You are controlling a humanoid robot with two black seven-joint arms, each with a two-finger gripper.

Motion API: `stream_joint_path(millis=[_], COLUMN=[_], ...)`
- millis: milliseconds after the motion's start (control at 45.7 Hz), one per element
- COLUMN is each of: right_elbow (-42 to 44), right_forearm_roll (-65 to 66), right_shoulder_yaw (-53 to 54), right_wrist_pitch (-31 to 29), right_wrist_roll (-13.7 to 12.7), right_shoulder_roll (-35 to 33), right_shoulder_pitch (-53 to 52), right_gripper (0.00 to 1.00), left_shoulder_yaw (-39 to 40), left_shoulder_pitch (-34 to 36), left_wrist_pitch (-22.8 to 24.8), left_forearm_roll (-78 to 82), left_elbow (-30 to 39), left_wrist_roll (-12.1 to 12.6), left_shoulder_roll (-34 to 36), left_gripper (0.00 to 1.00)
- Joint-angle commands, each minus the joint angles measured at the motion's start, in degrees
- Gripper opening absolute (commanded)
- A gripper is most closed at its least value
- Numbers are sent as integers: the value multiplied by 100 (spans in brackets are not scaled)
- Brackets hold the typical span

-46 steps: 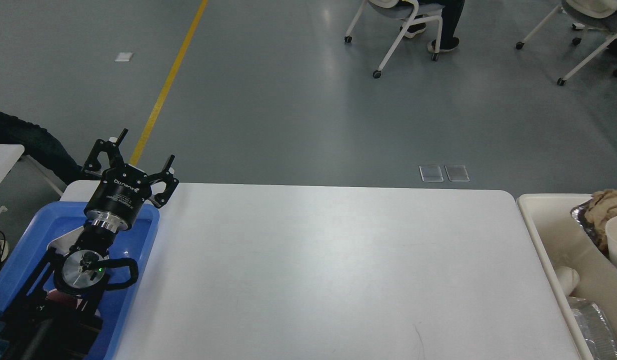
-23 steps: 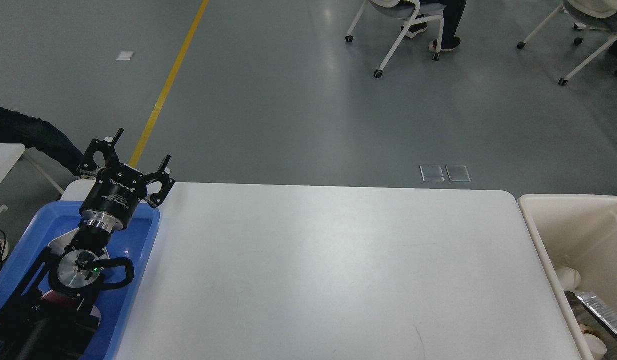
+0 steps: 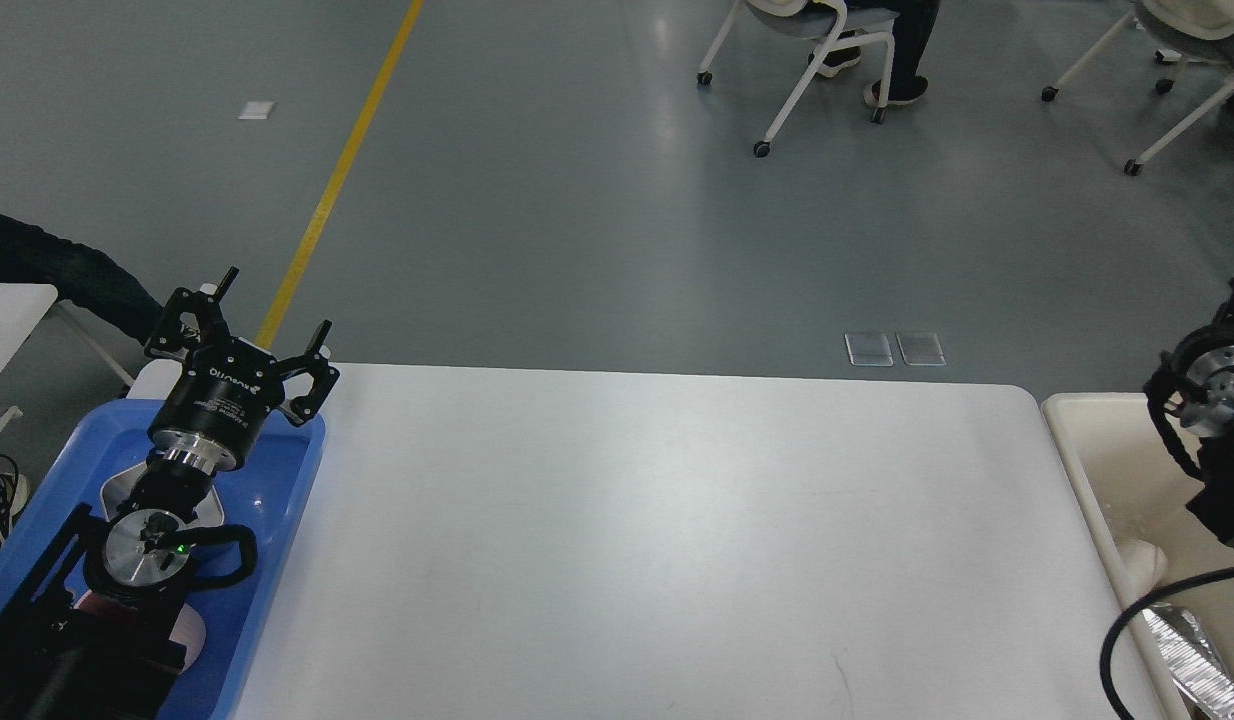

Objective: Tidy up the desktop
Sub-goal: 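Release the foil tray into the white bin with the right gripper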

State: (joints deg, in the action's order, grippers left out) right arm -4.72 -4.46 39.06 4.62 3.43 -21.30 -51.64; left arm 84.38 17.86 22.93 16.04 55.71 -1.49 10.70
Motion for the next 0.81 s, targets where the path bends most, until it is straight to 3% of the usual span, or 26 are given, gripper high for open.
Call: stream_joint_path(millis=[0, 66, 175, 416, 547, 788], right_elbow=[-265, -520, -1318, -4448, -4590, -4485], right_forearm_roll=[-310, -389, -538, -1303, -1295, -1295], right_shoulder_yaw=[1023, 1112, 1349, 2306, 3089, 3467], right_wrist_pitch=[-917, -1532, -2069, -2237, -2307, -2967], right_wrist_roll=[-53, -114, -167, -185, -167, -158], right_shoulder_roll=[126, 144, 153, 144, 241, 74], right_shoulder_pitch=[57, 206, 637, 2245, 2746, 3371], right_gripper=[100, 100, 100, 100, 100, 100], left_shoulder_yaw=[8, 34, 288, 553, 649, 1054], left_shoulder_pitch=[-46, -46, -116, -195, -344, -538], left_wrist_pitch=[1, 1, 27, 124, 132, 291], left_forearm_roll=[-14, -14, -14, -22, -22, -31], left_elbow=[1, 1, 10, 28, 133, 274], left_wrist_roll=[-9, -9, -9, 0, -9, -9], left_shoulder_roll=[134, 143, 143, 82, 73, 64], left_gripper=[97, 97, 97, 97, 97, 97])
